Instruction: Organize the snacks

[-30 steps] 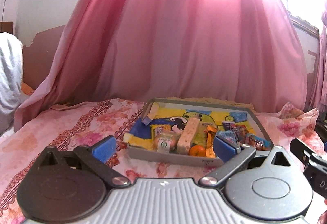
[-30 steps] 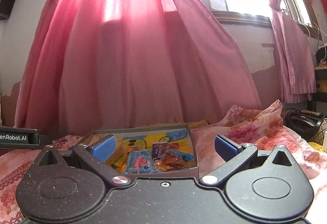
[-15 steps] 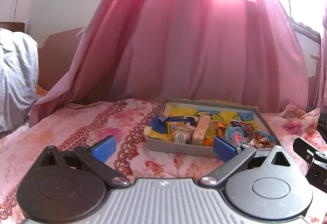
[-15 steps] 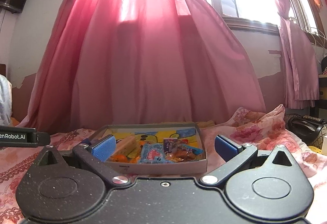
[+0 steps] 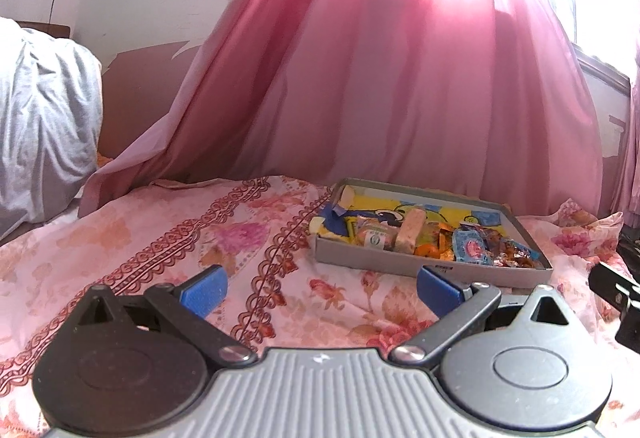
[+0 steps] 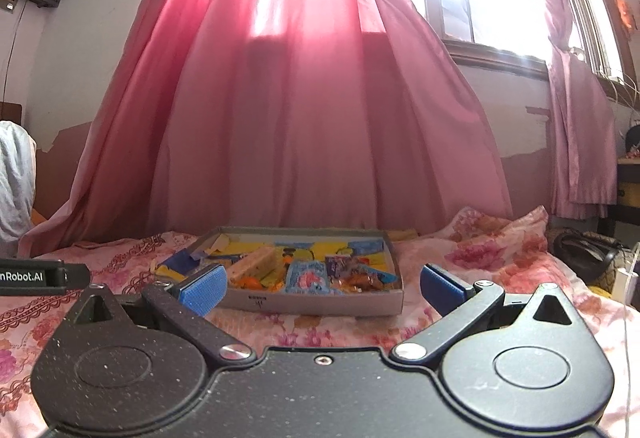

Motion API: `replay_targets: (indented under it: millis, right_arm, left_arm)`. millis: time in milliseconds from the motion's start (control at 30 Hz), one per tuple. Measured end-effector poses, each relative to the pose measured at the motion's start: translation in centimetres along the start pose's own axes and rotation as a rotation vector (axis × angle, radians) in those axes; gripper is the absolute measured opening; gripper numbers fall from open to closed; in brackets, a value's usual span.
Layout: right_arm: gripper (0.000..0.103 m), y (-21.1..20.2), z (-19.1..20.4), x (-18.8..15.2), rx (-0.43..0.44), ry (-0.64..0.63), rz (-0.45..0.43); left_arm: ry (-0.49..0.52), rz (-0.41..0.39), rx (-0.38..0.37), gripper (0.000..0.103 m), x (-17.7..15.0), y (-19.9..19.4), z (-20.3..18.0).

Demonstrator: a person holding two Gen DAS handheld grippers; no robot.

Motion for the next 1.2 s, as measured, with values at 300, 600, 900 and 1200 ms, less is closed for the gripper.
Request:
replay_targets:
  millis: [300, 600, 900, 1200]
  right_arm:
    - [0.102, -2.8, 0.4, -1.1, 0.0, 0.03, 0.019]
    - [0.102, -4.4, 1.3, -2.3, 0.048, 0.082, 0.089]
    - [0.102, -5.6, 3.1, -3.4, 0.029, 0.056, 0.124]
    - [0.102, -5.5, 5.2, -4.2, 0.057, -0.019, 0.139]
  left_arm:
    - [-0.004, -0.003, -0.007, 0.103, -1.4, -1.9, 1.4]
    - [0.037, -0.027, -0.03, 0.103, -2.8, -4.9, 1.9]
    - [0.042, -0.005, -0.032, 0.103, -4.4, -6.1, 3.5]
    - [-0.006, 0.054, -0.008, 0.103, -5.9, -4.7, 5.2]
Point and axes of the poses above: each gripper's, at about its wrist camera, not at the fingertips, and y roughly the way its jaws point, z to its left, x to its top, the point moved 5 cm from there along y, roughly the way its jaws point, and after that the axes turned 6 degrees about z, right-handed, at the moved point
